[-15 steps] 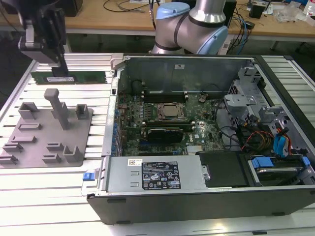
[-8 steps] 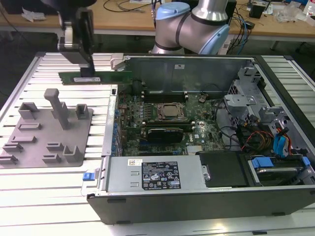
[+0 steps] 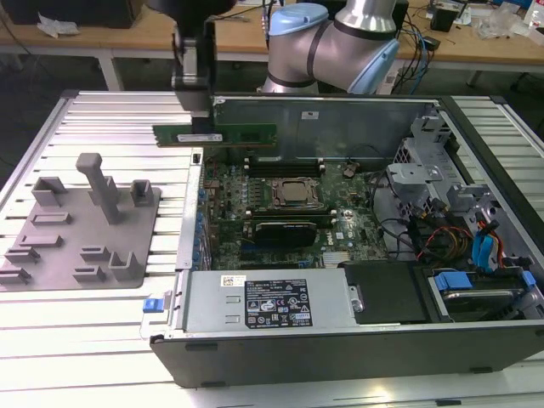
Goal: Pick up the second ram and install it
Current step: 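Pick up the second ram and move it above second insertion slot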
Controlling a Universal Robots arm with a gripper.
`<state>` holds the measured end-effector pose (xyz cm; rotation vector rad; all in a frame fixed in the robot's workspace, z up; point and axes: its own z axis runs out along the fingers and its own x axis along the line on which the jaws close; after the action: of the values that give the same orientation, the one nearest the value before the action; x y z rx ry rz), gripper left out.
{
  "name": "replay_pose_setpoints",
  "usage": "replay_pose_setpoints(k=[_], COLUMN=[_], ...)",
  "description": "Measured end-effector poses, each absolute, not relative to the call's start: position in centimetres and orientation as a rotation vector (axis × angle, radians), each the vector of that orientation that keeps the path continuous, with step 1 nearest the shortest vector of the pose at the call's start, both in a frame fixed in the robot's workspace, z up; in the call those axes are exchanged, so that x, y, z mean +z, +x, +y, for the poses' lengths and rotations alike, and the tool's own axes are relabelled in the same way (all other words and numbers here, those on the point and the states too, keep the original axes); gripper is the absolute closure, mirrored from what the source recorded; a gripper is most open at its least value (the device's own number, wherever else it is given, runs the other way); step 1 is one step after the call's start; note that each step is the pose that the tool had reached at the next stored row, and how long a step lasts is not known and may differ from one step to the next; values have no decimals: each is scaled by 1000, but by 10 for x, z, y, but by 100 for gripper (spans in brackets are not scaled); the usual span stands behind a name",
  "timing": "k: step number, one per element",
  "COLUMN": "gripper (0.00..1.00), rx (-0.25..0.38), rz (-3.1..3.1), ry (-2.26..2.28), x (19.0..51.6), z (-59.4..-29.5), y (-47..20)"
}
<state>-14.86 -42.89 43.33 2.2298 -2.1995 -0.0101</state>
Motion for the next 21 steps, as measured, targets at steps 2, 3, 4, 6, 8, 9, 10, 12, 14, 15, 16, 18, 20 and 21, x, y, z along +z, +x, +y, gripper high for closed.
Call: replay_pose_setpoints(k=[2,3,4,6,8,9,10,12,14,15,16,18,20,21], gripper=[91,91,91,91,91,91,91,91,91,91,91,91,91,91], rx=[-10,-10,-10,-11,-11,-11,-11,-12,-13,-14,-15,-17,-21,-22], rz=[-2199,-2200,-2199,-2199,-2199,-2199,-2199,-2199,-2198,-2198,-2197,-2196,-2195,-2194], ry=[2230,2230,2230,2229,2229,2229,2229,2229,2228,2228,2227,2226,2225,2224], x=[433,432,430,425,421,420,419,417,411,408,407,402,396,394], z=[-429,-429,-429,-427,-426,-425,-425,-424,-421,-419,-417,-412,-407,-404], y=[-138,-133,-129,-114,-103,-101,-99,-93,-87,-85,-84,-82,-81,-80])
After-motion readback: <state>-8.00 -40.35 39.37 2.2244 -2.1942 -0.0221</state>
